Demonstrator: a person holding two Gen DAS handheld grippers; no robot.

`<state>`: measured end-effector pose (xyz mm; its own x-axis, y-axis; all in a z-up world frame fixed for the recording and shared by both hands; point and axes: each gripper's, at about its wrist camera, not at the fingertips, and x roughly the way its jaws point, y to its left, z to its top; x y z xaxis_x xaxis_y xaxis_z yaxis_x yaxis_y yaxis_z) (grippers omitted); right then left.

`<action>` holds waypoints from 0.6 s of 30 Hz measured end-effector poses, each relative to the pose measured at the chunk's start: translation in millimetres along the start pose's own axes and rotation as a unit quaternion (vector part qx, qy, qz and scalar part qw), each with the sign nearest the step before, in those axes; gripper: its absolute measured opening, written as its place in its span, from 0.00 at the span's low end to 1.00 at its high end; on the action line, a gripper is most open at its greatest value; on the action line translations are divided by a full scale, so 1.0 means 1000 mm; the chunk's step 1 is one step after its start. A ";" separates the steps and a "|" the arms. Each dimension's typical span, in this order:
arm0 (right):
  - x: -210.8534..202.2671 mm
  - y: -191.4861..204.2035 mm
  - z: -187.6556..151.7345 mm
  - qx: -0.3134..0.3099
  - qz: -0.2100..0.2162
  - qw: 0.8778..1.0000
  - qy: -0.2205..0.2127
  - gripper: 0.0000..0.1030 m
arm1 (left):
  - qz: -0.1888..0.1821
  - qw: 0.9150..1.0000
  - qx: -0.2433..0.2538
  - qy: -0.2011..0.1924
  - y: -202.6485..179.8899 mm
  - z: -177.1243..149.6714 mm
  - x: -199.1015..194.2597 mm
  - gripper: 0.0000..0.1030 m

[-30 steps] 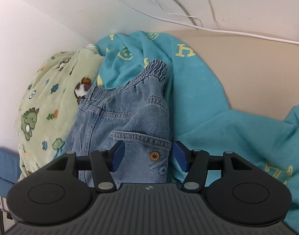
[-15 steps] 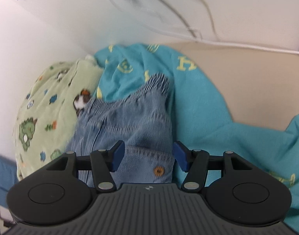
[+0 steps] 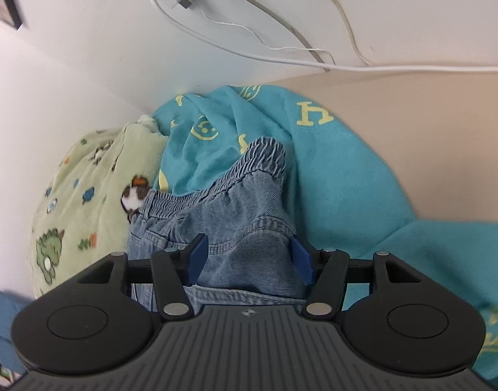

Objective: Fold clothes

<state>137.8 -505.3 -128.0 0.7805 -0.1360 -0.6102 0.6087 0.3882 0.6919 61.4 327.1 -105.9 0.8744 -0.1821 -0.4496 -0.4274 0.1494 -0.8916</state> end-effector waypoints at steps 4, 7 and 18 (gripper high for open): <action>0.003 0.002 -0.005 0.001 0.001 1.000 -0.009 0.57 | 0.056 0.998 -0.023 0.008 0.014 0.001 0.012 0.04; 0.006 0.003 -0.005 0.007 -0.006 1.000 -0.006 0.54 | 0.093 0.995 -0.032 0.020 0.021 0.001 0.018 0.07; 0.020 -0.011 -0.009 0.043 -0.016 0.999 -0.002 0.52 | 0.164 0.978 0.078 0.105 -0.005 -0.015 0.049 0.30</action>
<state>144.8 -503.7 -151.5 0.7608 -0.1517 -0.6310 0.6433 0.3042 0.7026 102.9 302.4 -124.4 0.6220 -0.2929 -0.7261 -0.6233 0.3761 -0.6856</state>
